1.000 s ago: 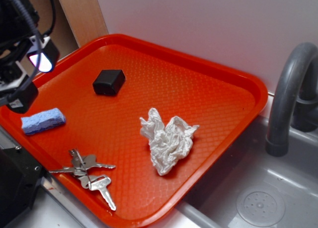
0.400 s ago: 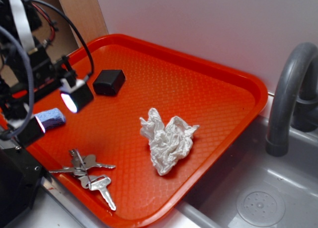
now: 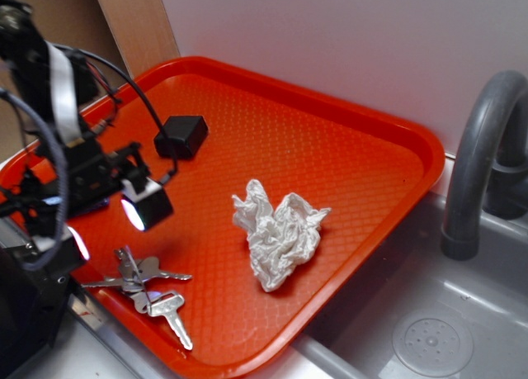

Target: Grab the silver keys.

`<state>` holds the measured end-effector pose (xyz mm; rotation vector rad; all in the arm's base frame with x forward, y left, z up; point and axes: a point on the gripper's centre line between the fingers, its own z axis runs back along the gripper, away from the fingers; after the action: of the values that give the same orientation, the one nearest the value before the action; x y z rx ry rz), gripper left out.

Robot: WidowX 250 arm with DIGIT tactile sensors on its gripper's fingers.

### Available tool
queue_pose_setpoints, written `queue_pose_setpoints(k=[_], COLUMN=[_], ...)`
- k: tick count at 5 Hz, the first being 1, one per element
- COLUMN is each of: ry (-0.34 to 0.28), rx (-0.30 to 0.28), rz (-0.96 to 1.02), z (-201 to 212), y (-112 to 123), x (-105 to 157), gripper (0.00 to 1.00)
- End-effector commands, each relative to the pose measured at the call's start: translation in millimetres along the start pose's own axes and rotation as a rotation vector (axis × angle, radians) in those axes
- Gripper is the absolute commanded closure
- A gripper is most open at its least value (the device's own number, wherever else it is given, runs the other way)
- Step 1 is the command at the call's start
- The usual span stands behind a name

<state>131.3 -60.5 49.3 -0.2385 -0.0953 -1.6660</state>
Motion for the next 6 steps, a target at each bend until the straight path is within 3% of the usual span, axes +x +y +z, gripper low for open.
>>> queue_pose_setpoints(k=[1,2,3,4,6], ry=[-0.077,-0.033,-0.037,-0.034,-0.047], rx=[0.116,0.067,0.003,0.061,0.078], rz=[0.149,0.139,0.071,0.105,0.14], z=[-13,-18,-6,-9,-11], y=[4,-1,-24,-34,-23], x=[15,24,30,35,38], gripper=[0.0,0.0,0.0,1.0,1.0])
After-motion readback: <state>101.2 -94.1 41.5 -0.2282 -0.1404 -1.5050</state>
